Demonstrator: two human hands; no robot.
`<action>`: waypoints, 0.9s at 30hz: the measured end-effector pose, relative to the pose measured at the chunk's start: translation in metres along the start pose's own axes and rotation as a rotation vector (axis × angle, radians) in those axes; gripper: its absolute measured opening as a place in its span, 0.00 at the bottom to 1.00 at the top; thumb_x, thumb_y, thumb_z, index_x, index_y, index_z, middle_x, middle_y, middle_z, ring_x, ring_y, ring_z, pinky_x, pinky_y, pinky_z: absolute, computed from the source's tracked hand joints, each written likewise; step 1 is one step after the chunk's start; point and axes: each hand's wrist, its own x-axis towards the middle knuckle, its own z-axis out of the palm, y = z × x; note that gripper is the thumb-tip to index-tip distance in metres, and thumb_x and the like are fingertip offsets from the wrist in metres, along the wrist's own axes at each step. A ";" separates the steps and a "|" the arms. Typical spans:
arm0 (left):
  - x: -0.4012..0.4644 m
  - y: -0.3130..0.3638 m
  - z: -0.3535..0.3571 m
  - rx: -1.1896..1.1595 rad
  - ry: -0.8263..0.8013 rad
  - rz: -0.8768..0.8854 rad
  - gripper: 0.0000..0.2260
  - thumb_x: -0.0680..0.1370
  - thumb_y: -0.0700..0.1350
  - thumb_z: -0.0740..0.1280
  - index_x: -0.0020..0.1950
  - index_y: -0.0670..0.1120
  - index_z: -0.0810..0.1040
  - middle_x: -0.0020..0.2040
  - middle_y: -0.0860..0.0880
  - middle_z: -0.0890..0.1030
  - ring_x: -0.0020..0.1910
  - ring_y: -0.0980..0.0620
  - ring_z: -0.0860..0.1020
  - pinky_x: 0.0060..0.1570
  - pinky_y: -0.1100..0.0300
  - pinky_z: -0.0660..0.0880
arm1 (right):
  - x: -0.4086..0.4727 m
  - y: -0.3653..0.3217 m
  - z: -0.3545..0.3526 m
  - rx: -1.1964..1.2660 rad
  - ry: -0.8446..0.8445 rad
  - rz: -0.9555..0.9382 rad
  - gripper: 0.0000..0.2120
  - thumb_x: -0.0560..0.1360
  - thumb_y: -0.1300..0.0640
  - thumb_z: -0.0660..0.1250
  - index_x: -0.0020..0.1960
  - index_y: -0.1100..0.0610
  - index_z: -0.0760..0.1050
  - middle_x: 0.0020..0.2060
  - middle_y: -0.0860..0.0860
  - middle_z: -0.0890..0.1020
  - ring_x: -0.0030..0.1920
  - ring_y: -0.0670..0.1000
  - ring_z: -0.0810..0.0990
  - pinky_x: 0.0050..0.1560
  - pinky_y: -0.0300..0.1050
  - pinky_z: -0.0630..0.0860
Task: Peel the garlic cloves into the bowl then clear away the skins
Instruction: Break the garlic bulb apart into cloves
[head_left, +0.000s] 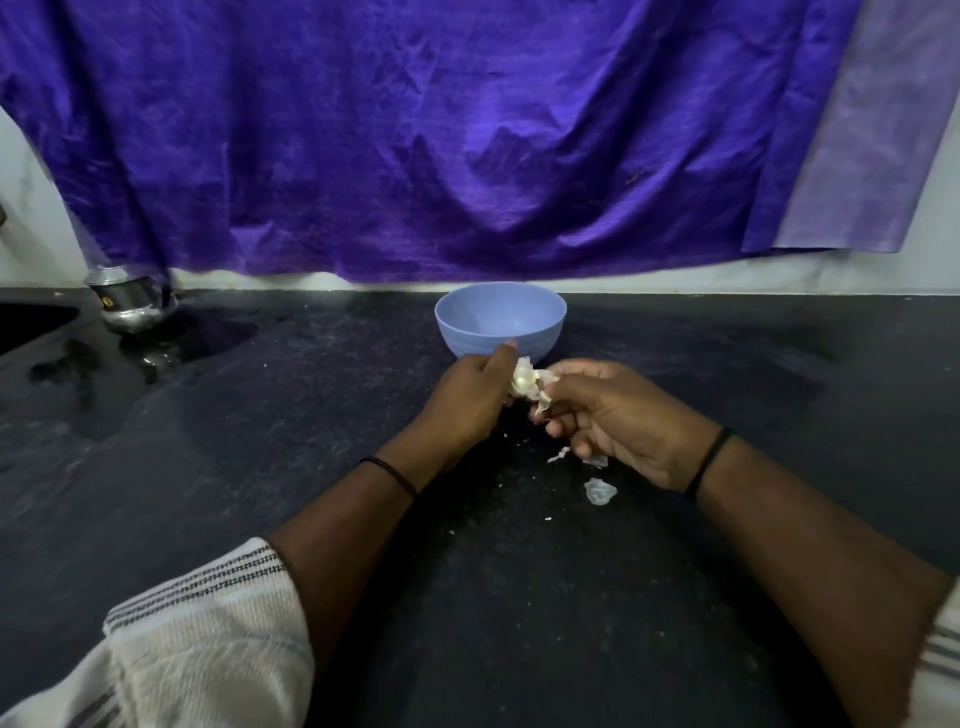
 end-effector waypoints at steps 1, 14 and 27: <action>0.000 0.001 0.000 0.009 -0.006 -0.008 0.22 0.84 0.56 0.55 0.35 0.47 0.73 0.25 0.55 0.71 0.23 0.57 0.66 0.29 0.59 0.62 | 0.001 0.001 -0.002 -0.012 -0.005 -0.002 0.05 0.80 0.64 0.63 0.52 0.60 0.77 0.39 0.56 0.80 0.31 0.46 0.76 0.22 0.36 0.69; 0.000 0.002 -0.012 0.178 0.048 0.015 0.23 0.82 0.57 0.61 0.29 0.48 0.70 0.22 0.55 0.70 0.22 0.56 0.67 0.34 0.58 0.66 | 0.002 0.005 -0.015 -0.420 0.252 -0.247 0.09 0.74 0.65 0.69 0.45 0.54 0.85 0.37 0.47 0.87 0.38 0.43 0.84 0.41 0.35 0.79; -0.011 0.008 0.000 0.029 -0.100 0.097 0.27 0.82 0.64 0.49 0.36 0.46 0.71 0.27 0.50 0.69 0.23 0.54 0.66 0.25 0.63 0.64 | 0.002 0.011 -0.001 -0.213 0.165 -0.327 0.04 0.78 0.61 0.69 0.48 0.62 0.78 0.34 0.58 0.81 0.32 0.53 0.79 0.30 0.46 0.79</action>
